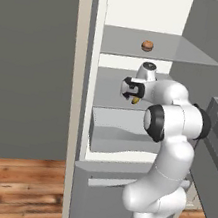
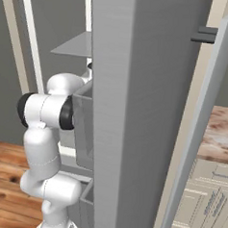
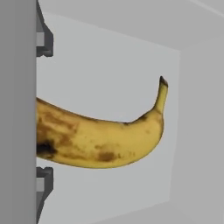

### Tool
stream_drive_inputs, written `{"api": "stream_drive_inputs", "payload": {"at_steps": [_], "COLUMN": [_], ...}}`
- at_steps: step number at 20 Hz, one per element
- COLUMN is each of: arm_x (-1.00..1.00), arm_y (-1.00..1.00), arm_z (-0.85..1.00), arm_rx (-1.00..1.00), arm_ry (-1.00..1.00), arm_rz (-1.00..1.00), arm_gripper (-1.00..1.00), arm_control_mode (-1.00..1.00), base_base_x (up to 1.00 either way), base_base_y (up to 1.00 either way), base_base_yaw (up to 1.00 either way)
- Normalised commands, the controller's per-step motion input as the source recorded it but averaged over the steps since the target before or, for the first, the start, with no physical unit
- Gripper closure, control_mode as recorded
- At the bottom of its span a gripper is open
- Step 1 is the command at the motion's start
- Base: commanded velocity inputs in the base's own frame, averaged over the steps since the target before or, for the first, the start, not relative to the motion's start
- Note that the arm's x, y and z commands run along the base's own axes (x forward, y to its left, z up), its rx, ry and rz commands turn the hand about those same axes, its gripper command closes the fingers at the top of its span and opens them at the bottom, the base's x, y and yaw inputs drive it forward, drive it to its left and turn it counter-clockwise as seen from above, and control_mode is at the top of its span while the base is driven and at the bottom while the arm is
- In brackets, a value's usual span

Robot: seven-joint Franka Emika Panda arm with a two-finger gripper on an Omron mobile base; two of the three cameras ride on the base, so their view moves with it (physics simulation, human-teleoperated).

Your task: Pick the tangerine and banana from the fridge and place them inside the tupperware on the counter.

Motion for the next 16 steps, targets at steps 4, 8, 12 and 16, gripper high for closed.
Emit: {"api": "stream_drive_inputs", "payload": {"at_steps": [4,8,12,16], "arm_x": [0.04,0.05,0.03,0.0], "arm_y": [-0.04,-0.02,0.0,0.0], "arm_z": [-0.21,-0.23,-0.28,-0.3], "arm_rx": [0.03,0.03,0.01,0.0], "arm_ry": [0.0,0.0,0.0,0.0], "arm_rz": [0.0,0.0,0.0,0.0], "arm_gripper": [-1.0,-1.0,1.0,1.0], "arm_control_mode": [-1.0,-1.0,-1.0,-1.0], "base_base_x": [0.0,0.0,0.0,0.0], "base_base_y": [0.0,0.0,0.0,0.0], "base_base_yaw": [0.0,0.0,0.0,0.0]}}
